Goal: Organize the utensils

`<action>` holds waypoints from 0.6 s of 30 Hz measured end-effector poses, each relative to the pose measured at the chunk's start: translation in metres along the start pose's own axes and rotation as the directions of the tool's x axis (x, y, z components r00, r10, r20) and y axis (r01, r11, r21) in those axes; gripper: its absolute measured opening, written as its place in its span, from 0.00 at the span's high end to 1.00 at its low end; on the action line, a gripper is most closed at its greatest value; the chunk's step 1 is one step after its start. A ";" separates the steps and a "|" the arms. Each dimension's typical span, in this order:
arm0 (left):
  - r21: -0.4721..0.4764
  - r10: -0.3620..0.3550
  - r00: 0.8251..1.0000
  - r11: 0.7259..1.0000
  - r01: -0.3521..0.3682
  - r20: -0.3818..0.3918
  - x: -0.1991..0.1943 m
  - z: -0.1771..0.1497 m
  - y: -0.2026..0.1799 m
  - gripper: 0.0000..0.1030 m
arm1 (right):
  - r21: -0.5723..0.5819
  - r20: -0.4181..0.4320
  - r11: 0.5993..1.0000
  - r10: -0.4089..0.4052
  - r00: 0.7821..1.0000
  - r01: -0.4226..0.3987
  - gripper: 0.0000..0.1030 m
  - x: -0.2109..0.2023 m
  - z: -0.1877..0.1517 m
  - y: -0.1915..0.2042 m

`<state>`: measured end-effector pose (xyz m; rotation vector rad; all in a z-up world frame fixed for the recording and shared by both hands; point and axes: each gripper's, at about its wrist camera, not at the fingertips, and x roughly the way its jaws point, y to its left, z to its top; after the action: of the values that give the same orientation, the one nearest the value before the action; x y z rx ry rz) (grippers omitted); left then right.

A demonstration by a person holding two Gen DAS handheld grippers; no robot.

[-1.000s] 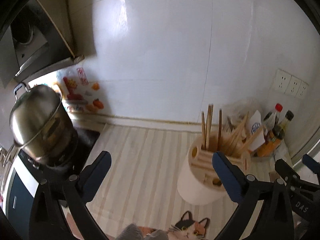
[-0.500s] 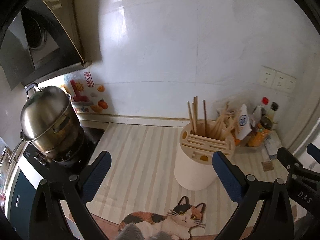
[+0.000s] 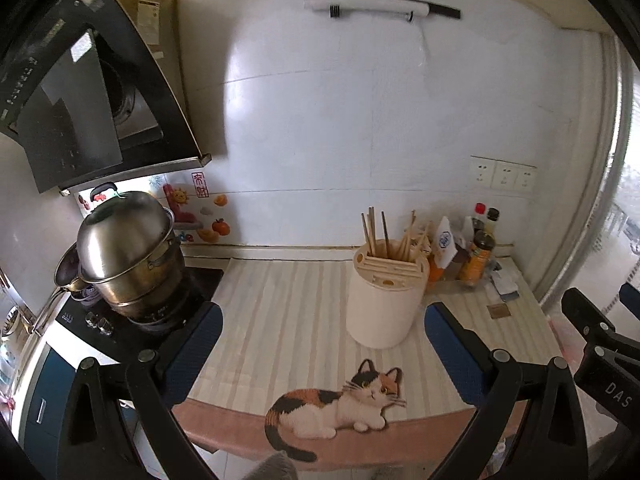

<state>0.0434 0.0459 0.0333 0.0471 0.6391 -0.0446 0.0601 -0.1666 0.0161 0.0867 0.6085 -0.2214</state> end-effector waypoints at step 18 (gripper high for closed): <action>-0.025 0.090 0.995 0.996 -0.090 0.038 -0.055 -0.018 -0.020 0.00 | -0.032 0.061 0.999 0.009 0.998 -0.007 0.00 -0.070 -0.008 -0.019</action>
<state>-0.0125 0.0285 0.0509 0.0526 0.5973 0.0487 -0.0042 -0.1712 0.0497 0.0512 0.5508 -0.2053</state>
